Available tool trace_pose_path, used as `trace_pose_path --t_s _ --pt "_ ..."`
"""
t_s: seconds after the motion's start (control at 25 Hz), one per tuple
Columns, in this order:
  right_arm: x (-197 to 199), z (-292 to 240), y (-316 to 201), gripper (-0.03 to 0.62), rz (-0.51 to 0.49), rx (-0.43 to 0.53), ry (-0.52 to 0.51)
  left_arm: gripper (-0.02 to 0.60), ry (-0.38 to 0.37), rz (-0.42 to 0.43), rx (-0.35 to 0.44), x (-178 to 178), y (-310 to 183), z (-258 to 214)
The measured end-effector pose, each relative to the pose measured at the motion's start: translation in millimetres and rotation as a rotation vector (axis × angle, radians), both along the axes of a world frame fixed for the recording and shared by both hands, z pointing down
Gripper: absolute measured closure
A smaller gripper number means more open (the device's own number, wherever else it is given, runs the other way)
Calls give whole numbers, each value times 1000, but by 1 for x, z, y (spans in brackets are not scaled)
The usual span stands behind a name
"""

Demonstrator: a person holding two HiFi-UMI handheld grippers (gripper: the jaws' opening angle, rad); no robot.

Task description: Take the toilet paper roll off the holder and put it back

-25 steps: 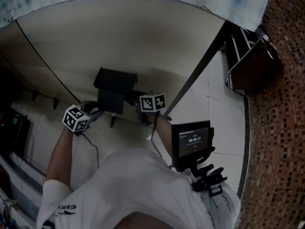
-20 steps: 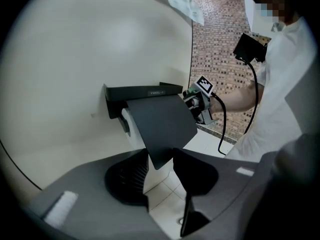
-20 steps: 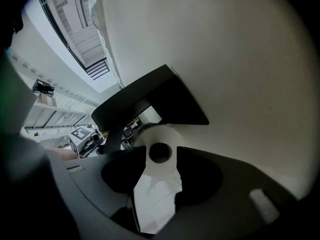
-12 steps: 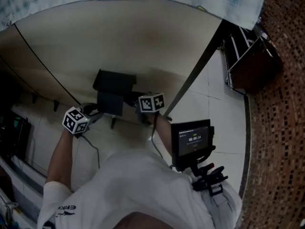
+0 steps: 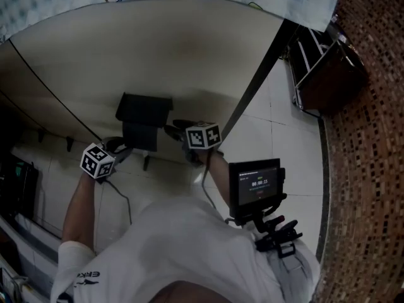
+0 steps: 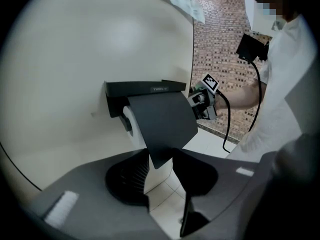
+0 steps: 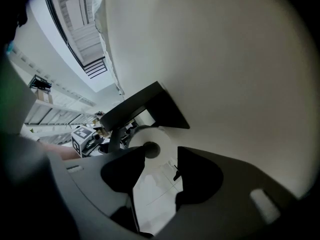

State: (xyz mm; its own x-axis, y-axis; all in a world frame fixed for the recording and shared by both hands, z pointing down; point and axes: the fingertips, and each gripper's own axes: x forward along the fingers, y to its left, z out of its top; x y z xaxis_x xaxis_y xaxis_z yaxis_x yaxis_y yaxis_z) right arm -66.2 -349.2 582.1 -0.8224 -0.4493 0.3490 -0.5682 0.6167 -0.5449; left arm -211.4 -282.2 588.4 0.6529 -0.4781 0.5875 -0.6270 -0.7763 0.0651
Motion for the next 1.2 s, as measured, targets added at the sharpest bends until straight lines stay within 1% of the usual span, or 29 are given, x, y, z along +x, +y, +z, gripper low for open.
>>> trace_pose_path --t_s 0.16,0.4,0.64,0.76,0.96,1.2 --pt "22 8 3 379 36 -1 35 444 -12 -18 1 -3 -15 10" --pt "60 5 20 393 78 31 77 464 -31 -51 6 1 -37 21" --pt "81 -11 50 412 113 78 58 476 -52 -91 20 7 -48 24" --pt "83 -20 59 419 118 107 59 475 -45 -117 29 9 -50 25" --pt "75 -30 63 424 111 137 51 465 -28 -173 58 6 -48 23" --pt "68 -41 62 430 87 163 51 457 25 -275 103 -2 -41 12"
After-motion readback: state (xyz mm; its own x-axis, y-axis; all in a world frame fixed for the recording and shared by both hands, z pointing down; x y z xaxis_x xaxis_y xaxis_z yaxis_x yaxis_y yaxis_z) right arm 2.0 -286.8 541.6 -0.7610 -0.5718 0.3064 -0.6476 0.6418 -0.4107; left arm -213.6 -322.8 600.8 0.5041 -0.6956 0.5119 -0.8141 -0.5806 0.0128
